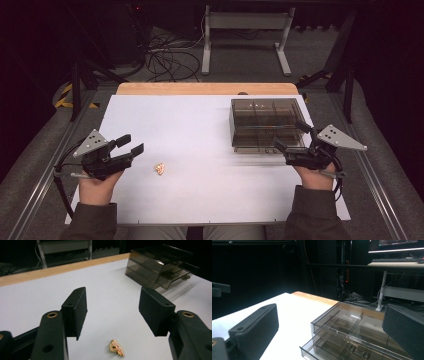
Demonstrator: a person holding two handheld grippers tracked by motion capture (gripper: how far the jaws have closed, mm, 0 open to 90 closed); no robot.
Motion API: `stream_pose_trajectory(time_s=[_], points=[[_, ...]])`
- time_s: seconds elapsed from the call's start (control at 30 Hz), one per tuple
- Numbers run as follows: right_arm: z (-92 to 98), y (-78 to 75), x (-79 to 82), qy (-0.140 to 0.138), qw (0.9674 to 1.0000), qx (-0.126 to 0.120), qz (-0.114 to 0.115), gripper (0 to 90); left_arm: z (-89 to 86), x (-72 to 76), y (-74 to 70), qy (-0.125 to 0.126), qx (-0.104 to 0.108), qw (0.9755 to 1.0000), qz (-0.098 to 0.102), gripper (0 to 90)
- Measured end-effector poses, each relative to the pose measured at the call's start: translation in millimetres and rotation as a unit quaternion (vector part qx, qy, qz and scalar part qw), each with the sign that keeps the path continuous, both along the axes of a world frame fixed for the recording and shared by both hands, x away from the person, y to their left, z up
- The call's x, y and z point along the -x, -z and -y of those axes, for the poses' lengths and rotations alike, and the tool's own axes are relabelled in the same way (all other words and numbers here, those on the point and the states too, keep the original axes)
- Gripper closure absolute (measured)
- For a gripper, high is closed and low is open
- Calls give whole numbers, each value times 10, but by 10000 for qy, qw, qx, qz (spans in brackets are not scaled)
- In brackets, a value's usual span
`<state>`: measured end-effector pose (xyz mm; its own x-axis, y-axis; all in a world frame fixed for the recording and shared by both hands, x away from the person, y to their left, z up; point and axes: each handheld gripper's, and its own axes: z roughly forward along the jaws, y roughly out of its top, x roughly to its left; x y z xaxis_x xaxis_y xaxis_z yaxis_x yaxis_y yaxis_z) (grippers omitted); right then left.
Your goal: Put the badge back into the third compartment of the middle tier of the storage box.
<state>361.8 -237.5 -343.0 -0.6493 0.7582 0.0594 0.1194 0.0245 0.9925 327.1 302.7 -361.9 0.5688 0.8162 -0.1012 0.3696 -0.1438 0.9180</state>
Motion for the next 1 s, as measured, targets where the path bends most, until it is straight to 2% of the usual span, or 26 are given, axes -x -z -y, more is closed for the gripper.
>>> stream_pose_trajectory(time_s=[0.2,0.4,0.43,0.5,0.57,0.6,0.67,0.77,0.87,0.97,1.0], points=[[17,-23,21,29,10000,-1,14,12,73,-24,161,12,-44,9994,-353,434],[33,-32,30,75,10000,-17,22,16,103,-15,299,-110,12,9983,-575,483],[43,-38,35,89,10000,-11,22,17,105,-15,356,-116,15,9974,-715,489],[52,-45,42,94,9999,-38,38,18,105,-18,387,-131,24,9969,-778,498],[59,-53,51,100,9999,-45,52,20,106,-34,475,-144,44,9945,-1033,511],[62,-57,54,95,9999,-40,61,20,106,-34,475,-144,44,9945,-1033,517],[64,-61,57,96,9999,-49,63,21,112,-66,560,-103,91,9924,-1222,534],[62,-61,56,97,9999,-49,66,21,121,-91,614,-122,83,9915,-1291,548],[53,-56,49,98,9999,-35,29,22,117,-146,717,-140,162,9886,-1493,596],[50,-56,47,87,10000,-30,14,23,118,-166,754,-147,186,9874,-1565,608],[49,-56,47,88,10000,-27,8,24,127,-184,779,-156,127,9869,-1604,609]])
